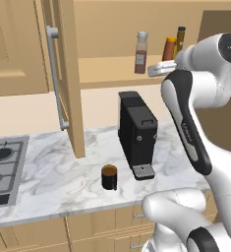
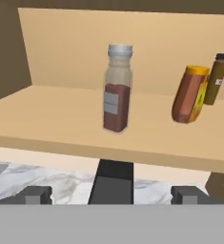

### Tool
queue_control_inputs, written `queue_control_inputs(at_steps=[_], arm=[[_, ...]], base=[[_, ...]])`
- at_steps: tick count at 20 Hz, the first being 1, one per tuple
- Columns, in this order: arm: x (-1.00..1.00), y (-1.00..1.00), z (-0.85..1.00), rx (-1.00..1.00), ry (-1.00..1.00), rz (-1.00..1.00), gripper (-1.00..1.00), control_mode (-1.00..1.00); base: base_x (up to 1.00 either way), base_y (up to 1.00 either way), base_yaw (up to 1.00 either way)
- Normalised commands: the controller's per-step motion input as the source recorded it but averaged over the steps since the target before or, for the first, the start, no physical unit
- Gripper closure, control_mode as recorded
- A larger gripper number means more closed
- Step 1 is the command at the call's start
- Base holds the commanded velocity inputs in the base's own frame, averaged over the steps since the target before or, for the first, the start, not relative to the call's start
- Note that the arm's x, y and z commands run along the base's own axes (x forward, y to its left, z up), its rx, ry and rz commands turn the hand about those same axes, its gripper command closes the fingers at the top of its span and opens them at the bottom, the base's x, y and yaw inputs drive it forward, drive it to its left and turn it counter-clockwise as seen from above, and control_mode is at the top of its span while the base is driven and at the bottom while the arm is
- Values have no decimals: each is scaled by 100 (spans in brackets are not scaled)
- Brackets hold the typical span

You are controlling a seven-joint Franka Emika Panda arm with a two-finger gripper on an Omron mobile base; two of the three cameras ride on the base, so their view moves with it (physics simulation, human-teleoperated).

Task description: Pick the cinnamon and honey bottle from the cabinet and place them next to the mug.

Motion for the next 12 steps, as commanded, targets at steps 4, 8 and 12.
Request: queue_control_inputs(at_steps=[4,8,12], arm=[[15,1,2,0,-9,0,-100,-100],[31,3,0,0,-1,0,-100,-100],[39,6,0,-1,6,0,-100,-100]], base=[[0,0,0],[0,0,0],[0,0,0]])
